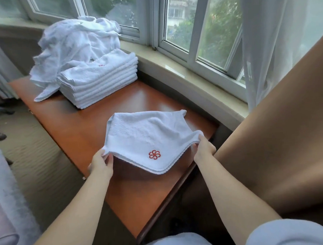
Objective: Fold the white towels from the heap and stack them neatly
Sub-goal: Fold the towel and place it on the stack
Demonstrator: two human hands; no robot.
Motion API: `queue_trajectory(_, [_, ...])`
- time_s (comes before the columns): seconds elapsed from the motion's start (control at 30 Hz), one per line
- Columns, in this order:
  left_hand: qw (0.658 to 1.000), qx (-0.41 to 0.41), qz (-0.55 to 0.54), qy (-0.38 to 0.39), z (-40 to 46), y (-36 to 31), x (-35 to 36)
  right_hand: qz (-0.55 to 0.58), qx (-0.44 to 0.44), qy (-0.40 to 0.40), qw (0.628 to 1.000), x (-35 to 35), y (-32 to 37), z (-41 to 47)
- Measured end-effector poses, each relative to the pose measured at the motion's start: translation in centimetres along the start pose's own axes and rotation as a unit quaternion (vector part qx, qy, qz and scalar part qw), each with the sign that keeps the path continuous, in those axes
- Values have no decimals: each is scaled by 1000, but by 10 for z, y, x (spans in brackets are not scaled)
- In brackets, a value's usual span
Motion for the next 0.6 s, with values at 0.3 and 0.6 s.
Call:
queue_trajectory(0.3, [915, 80, -241, 315, -98, -155, 154, 217, -106, 179, 954, 117, 125, -95])
queue_trajectory(0.6, [954, 128, -146, 226, -59, -181, 129, 246, -162, 92, 951, 105, 133, -99])
Point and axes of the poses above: each hand's wrist, its own z-axis towards the middle knuckle, its own x-axis out of the palm, y = z × x, the point moved 9 cm from there along z, towards the middle knuckle, and after that the axes turned 5 degrees about y, right-handed, at the moved point
